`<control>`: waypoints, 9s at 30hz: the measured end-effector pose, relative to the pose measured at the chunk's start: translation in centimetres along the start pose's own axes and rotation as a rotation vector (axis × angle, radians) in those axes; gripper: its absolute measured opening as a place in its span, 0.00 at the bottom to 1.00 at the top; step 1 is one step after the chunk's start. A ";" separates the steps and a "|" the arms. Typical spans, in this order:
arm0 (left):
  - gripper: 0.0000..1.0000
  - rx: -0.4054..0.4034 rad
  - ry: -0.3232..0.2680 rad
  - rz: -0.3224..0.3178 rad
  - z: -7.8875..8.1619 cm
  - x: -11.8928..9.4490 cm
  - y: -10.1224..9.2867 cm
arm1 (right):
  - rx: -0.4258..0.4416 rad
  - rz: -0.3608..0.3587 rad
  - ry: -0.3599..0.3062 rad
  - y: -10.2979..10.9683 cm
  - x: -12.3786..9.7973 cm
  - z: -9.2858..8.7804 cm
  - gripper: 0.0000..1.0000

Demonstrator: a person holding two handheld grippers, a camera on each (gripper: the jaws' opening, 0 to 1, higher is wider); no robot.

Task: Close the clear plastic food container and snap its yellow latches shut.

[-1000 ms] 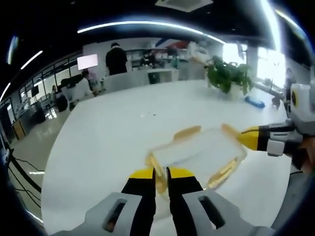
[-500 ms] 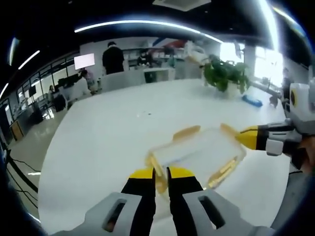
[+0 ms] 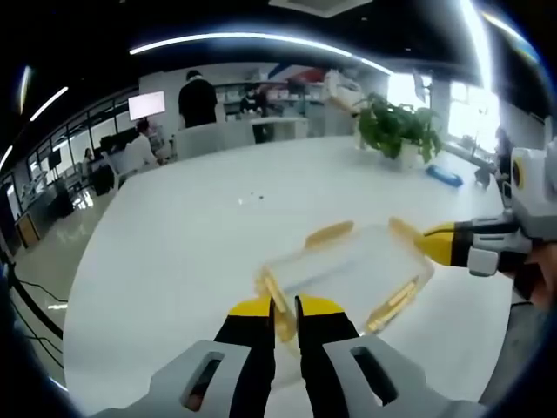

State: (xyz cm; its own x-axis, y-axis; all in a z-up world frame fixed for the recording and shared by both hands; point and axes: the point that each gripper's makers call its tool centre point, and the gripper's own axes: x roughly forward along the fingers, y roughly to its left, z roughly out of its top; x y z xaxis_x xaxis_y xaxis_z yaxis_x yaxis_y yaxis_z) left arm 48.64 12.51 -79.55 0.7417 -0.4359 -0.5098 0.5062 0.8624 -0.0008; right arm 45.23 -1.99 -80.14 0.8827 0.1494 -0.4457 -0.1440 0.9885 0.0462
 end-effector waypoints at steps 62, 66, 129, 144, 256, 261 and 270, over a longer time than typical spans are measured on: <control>0.26 -0.277 -0.002 -0.049 -1.0 0.4 0.9 | 0.255 0.097 0.102 -0.4 0.9 -1.0 0.21; 0.28 -0.316 0.013 -0.086 -1.2 0.7 0.4 | 0.236 0.105 0.125 -0.9 1.5 -0.7 0.23; 0.28 -0.451 0.101 -0.176 -2.5 1.1 -0.6 | 0.290 0.456 0.356 0.8 2.9 -1.7 0.37; 0.29 -0.454 0.087 -0.145 -3.0 -0.1 -2.1 | 0.267 0.473 0.318 0.5 1.7 -2.1 0.38; 0.53 0.543 0.100 -0.300 -2.7 -0.2 -8.5 | -0.456 0.942 0.431 7.8 5.7 0.7 0.45; 0.48 0.580 0.088 -0.283 -2.5 -0.1 -8.3 | -0.464 0.957 0.463 7.9 5.8 0.6 0.44; 0.45 0.604 0.084 -0.316 -2.4 0.2 -8.7 | -0.580 1.009 0.550 8.3 5.6 0.3 0.39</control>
State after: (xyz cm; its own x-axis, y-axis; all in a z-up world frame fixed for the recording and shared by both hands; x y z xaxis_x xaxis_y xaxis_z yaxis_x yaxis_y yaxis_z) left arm 43.34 5.55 -81.76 0.4941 -0.6002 -0.6290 0.8672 0.3919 0.3072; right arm 49.12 7.01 -82.00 -0.0099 0.6548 -0.7558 -0.9313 0.2691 0.2453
